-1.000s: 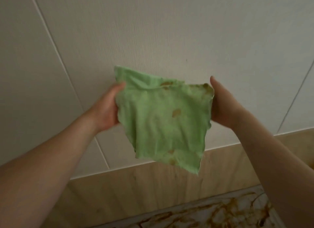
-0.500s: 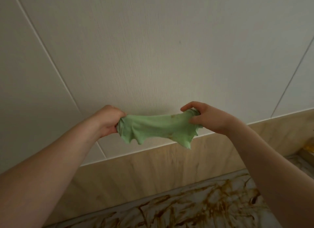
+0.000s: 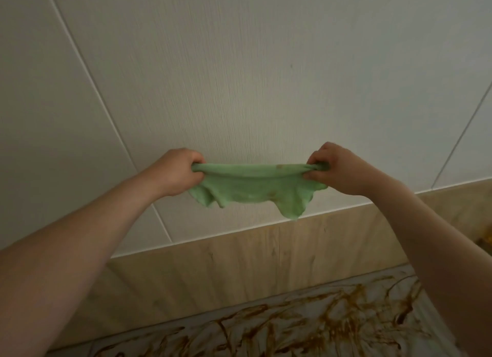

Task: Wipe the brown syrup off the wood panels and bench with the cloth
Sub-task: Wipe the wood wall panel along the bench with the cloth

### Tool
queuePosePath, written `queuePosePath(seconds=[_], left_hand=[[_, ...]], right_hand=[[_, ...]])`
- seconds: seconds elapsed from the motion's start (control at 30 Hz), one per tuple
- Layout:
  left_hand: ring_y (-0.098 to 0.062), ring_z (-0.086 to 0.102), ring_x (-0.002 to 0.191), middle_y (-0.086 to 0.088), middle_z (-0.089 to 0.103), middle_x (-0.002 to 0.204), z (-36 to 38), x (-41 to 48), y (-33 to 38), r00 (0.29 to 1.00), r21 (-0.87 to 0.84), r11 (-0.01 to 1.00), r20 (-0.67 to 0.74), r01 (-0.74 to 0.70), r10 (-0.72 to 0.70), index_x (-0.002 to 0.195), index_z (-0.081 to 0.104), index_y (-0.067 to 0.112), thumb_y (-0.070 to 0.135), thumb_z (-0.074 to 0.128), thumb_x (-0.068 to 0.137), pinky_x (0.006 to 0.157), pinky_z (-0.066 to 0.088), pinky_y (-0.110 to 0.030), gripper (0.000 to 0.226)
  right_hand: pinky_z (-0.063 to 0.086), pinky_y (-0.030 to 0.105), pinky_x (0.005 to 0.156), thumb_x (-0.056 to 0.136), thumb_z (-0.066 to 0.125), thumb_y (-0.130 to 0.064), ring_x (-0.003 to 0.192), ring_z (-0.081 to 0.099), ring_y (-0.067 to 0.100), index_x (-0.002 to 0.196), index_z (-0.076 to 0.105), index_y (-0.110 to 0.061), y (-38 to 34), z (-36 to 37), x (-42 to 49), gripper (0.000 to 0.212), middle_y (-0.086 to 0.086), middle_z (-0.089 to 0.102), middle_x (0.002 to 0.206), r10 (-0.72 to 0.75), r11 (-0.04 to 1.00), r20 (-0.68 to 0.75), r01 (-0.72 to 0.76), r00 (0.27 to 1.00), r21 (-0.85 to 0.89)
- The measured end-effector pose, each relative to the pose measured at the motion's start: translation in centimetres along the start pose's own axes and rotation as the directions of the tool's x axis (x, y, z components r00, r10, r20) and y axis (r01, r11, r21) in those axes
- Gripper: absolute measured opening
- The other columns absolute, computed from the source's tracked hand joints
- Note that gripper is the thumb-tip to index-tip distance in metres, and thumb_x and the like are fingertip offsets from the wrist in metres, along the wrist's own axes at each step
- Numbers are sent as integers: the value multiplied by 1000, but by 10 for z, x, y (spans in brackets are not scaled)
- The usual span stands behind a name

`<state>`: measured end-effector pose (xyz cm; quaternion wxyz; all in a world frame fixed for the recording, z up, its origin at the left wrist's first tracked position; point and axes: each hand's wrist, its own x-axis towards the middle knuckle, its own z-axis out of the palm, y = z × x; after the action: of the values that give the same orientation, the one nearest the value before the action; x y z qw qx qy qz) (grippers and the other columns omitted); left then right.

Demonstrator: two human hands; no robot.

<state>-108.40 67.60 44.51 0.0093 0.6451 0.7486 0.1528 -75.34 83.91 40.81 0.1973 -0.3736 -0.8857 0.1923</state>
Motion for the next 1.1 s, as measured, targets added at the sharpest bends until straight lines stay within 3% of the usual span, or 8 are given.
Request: queuePosePath(seconds=[0.13,0.2,0.27,0.37,0.7,0.83,0.93,1.1], left_hand=[[-19,57,79,-15,56,80,-18,0,-13,999,-426,905,-38,12,-31,78,70,1,44,70,66,70,40,-33,44],[-22,63,94,-22,66,99,-15,-3,-20,994,-833,542,91,113,-66,96,69,-7,38,83,64,87,48,-36,57],[-25,69,97,-18,70,104,-1,-9,-17,974,-955,197,210,223,-87,99,73,0,34,82,72,89,56,-35,44],[-24,74,91,-12,75,106,35,-17,-6,900,-915,5,395,403,-184,109,74,7,34,51,100,87,55,-38,37],[-28,75,96,-21,74,117,109,-12,15,818,-827,107,511,551,-263,114,70,1,25,40,111,81,61,-40,39],[-34,68,116,-21,69,128,127,-2,33,786,-801,-42,595,597,-171,129,64,0,39,35,110,96,54,-47,53],[-35,65,122,-21,69,130,136,0,42,755,-758,-212,646,617,-113,132,63,0,54,40,104,99,51,-48,65],[-28,75,89,-25,68,113,160,9,54,836,-844,-5,532,536,-134,123,64,-9,2,50,98,76,62,-38,31]], right_hand=[[49,25,85,96,72,-31,102,61,9,100,72,-19,6,-9,-4,13,-10,59,120,71,893,-10,-59,997,446],[49,32,73,101,65,-27,88,62,24,100,66,-9,5,-5,-7,18,6,65,100,48,605,43,-64,998,794],[47,31,57,103,59,-28,71,57,24,103,62,-8,5,8,-9,19,10,59,84,91,393,86,-115,992,912],[45,32,59,105,57,-34,69,57,24,106,66,-9,15,42,-11,27,11,59,85,223,413,162,-244,961,877],[62,39,69,104,59,-30,79,74,26,118,66,5,-1,91,-14,38,23,74,104,463,432,243,-456,853,778],[62,39,76,101,40,-70,95,76,28,117,68,-5,-50,79,-9,73,18,75,113,189,503,454,-482,871,717],[63,45,83,100,28,-75,97,76,32,118,66,-11,-49,78,-9,76,17,75,112,236,489,415,-476,879,731],[58,51,97,109,41,-43,94,72,32,115,66,-5,-4,115,-24,46,17,72,106,471,372,282,-478,836,796]])
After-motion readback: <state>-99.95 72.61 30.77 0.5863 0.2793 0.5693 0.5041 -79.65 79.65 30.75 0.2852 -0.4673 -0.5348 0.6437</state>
